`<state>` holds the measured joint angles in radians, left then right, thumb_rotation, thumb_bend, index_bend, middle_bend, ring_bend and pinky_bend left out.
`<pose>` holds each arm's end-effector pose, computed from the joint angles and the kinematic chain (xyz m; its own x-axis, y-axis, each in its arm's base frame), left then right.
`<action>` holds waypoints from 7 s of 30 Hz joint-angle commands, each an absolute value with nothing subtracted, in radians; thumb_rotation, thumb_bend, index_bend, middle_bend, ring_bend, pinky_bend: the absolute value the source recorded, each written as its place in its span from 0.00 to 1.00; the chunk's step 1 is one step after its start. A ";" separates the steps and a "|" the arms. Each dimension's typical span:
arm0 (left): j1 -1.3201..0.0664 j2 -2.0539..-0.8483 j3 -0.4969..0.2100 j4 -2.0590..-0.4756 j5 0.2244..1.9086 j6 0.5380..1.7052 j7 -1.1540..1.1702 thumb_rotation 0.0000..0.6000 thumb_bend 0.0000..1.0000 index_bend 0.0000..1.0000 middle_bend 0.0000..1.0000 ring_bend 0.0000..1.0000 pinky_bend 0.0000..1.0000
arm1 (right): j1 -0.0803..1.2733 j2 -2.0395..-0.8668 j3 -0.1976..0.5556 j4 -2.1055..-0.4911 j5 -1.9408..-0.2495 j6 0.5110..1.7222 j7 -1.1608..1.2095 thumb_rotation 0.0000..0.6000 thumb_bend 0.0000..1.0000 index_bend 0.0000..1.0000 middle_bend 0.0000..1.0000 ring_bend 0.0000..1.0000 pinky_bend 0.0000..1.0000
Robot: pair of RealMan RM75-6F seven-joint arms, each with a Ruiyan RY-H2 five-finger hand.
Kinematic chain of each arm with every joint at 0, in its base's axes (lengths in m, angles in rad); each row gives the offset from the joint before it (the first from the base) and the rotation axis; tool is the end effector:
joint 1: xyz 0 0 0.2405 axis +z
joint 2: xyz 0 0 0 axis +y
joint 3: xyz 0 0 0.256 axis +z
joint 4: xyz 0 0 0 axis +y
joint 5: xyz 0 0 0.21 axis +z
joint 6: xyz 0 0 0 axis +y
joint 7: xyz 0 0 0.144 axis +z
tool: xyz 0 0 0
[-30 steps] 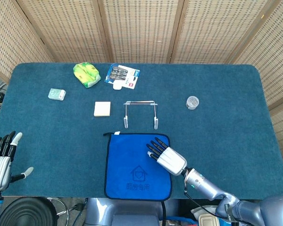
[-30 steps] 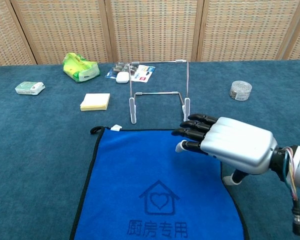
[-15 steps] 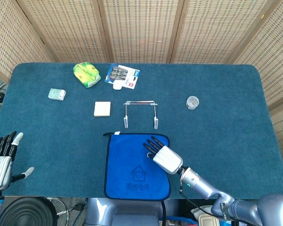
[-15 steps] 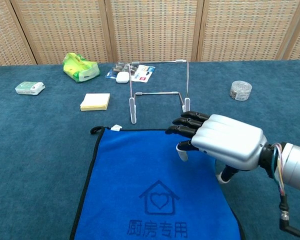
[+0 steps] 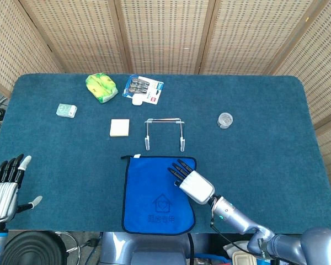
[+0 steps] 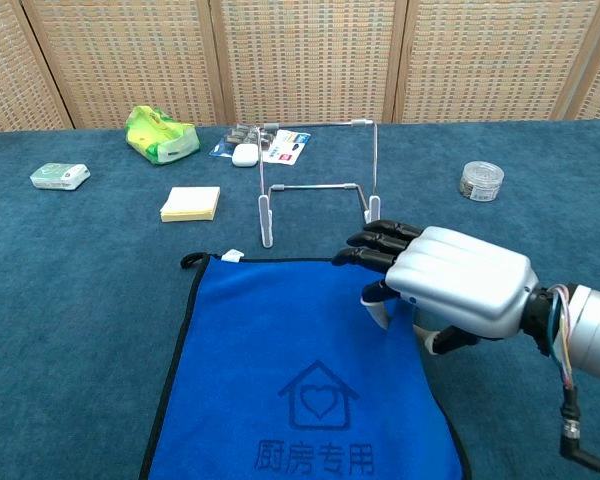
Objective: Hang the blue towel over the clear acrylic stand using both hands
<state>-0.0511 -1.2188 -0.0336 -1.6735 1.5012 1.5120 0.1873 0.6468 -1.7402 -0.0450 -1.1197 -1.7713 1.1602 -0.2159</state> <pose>-0.2941 0.1659 0.1242 0.4201 0.0157 0.9074 0.9073 0.0139 -0.4203 -0.1687 -0.2752 -0.0724 0.6441 0.0231 0.7646 -0.4919 -0.7530 0.4371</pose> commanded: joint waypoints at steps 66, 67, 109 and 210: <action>-0.594 -1.974 0.182 -0.377 1.918 1.511 -0.472 1.00 0.00 0.14 0.00 0.00 0.00 | 0.652 -1.705 -0.041 -1.153 -1.742 1.183 -0.092 1.00 0.57 0.64 0.12 0.00 0.00; -0.595 -1.979 0.184 -0.370 1.916 1.510 -0.476 1.00 0.00 0.14 0.00 0.00 0.00 | 0.652 -1.705 -0.041 -1.154 -1.741 1.183 -0.091 1.00 0.57 0.64 0.12 0.00 0.00; -0.606 -2.098 0.229 -0.240 1.858 1.512 -0.529 1.00 0.47 0.26 0.00 0.00 0.00 | 0.639 -1.682 -0.039 -1.150 -1.722 1.191 -0.044 1.00 0.57 0.65 0.12 0.00 0.00; -0.871 -1.724 -0.282 -1.067 1.549 1.373 0.069 1.00 0.69 0.62 0.00 0.00 0.00 | 0.820 -1.404 0.441 -1.601 -1.287 1.103 -0.388 1.00 0.67 0.67 0.14 0.00 0.00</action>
